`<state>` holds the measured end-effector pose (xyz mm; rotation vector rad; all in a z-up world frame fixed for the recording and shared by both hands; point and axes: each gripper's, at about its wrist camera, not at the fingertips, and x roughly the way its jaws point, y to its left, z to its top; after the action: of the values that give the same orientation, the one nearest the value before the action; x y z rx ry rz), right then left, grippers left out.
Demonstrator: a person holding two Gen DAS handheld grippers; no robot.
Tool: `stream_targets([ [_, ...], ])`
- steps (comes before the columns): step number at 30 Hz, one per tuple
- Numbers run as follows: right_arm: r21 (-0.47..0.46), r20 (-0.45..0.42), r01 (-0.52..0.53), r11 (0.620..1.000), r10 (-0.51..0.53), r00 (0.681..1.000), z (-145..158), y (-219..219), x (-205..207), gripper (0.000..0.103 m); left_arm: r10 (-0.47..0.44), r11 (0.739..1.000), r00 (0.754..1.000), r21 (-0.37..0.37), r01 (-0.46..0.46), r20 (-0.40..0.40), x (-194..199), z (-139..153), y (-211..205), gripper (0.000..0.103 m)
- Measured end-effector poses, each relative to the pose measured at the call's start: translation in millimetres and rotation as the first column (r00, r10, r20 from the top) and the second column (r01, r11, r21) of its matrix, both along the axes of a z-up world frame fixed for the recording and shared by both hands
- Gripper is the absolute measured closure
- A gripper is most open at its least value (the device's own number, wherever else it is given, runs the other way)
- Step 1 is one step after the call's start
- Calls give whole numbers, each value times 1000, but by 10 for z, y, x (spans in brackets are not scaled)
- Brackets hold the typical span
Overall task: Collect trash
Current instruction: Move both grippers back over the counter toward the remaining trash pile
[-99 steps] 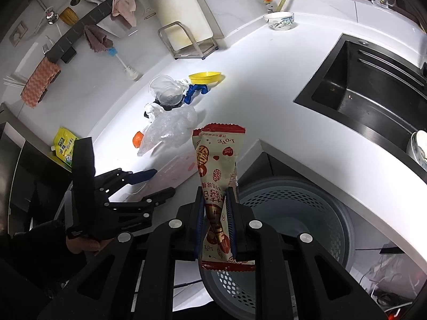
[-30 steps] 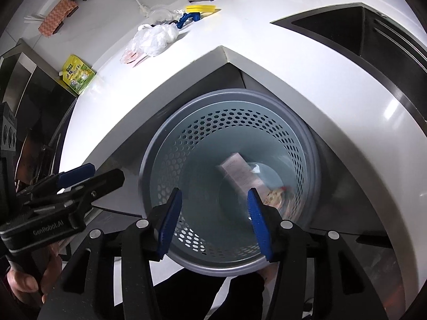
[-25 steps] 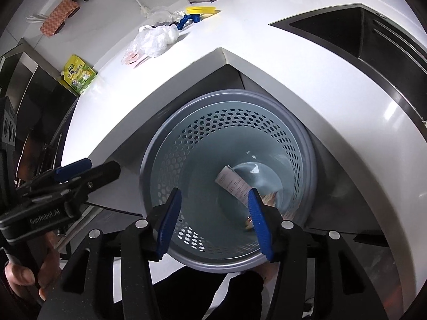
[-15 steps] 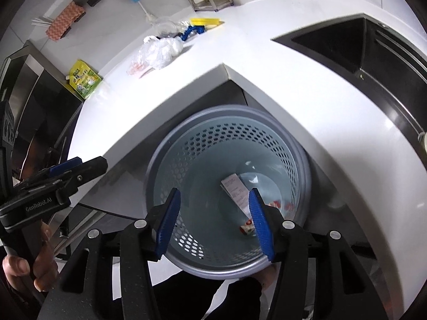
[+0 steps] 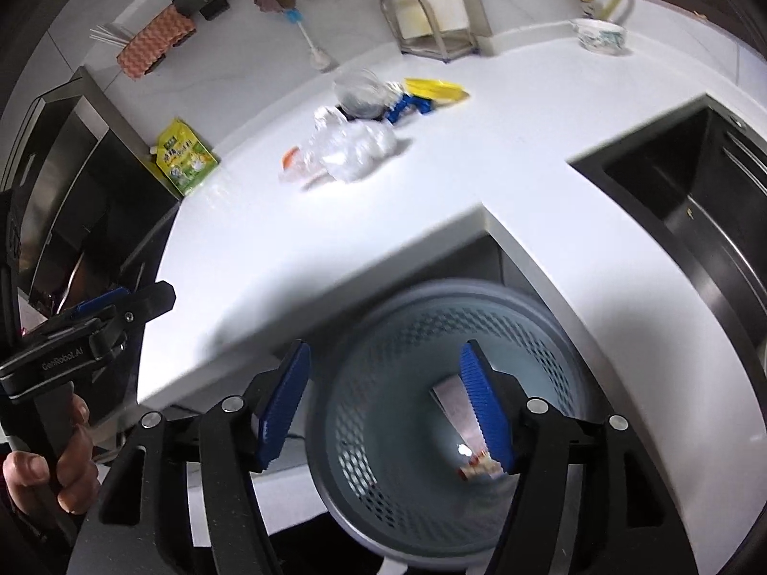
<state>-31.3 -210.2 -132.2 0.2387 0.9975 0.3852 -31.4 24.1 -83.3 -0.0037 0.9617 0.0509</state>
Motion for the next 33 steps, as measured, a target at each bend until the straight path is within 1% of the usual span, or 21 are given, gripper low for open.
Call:
stream_targets([
  [2,-3,11,5,1000,-5,1000,54,104,140,40,2,1000,1000,7,-2,10,121,34,96,8],
  [7,-4,26,39,999,-39,999,166,379,553,37,-2,1000,1000,21,1,26,567,93,374,7],
  [13,-12,18,90,996,-90,996,200,659,1043,36,-25,999,999,20,25,21,1099,23,631,7],
  [20,-5,-23,156,988,-156,987,72,951,1605,35,-66,997,998,37,65,7,1593,-125,880,7],
  [25,-5,-42,196,981,-196,980,9,1127,1874,35,-71,997,997,33,71,-4,1875,-227,1058,7],
  [27,-22,-44,217,976,-218,975,-30,1184,1962,34,-76,997,997,32,77,-11,1961,-266,1115,7],
  [30,-41,-70,260,965,-262,963,-133,1224,2079,34,-90,995,996,35,90,-18,2019,-311,1147,7],
  [33,-85,-96,286,954,-294,951,-255,1254,2162,35,-111,993,994,30,111,-27,2064,-352,1162,7],
])
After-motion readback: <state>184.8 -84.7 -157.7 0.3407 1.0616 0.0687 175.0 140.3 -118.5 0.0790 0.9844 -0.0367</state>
